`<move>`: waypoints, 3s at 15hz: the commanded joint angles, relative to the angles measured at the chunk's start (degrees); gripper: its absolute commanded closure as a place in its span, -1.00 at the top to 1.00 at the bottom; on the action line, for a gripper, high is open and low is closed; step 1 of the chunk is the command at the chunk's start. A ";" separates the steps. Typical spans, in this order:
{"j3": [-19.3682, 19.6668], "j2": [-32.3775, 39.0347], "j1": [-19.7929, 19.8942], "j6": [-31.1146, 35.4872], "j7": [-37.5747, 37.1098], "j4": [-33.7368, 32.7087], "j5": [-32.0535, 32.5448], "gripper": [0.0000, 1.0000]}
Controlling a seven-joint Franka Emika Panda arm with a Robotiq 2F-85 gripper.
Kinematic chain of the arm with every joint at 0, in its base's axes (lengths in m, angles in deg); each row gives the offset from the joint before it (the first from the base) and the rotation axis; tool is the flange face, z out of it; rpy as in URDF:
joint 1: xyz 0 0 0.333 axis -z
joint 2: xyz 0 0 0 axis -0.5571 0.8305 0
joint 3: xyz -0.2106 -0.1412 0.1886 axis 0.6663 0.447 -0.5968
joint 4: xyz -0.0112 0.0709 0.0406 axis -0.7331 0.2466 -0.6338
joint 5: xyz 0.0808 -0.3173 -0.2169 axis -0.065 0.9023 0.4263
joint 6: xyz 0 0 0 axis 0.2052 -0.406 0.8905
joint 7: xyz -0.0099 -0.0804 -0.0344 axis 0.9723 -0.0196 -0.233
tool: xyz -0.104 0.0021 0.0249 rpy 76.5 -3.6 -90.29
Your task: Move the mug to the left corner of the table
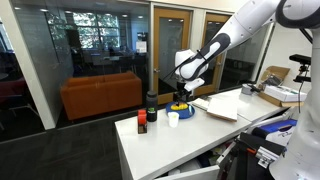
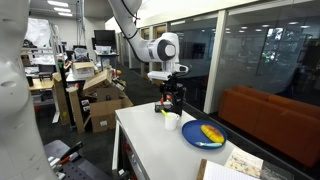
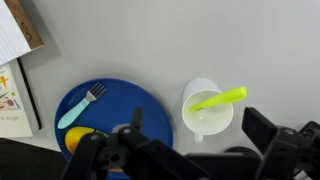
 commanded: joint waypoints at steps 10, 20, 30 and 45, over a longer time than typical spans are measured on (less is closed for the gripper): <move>1.48 5.49 -0.92 -0.47 -0.62 -6.27 -0.51 1.00; 1.60 9.55 -1.03 1.11 -0.50 -7.42 -0.43 1.00; 2.31 12.32 -0.42 3.32 0.27 -8.39 -1.00 1.00; 2.32 17.03 -0.70 6.13 0.36 -9.17 -1.30 1.00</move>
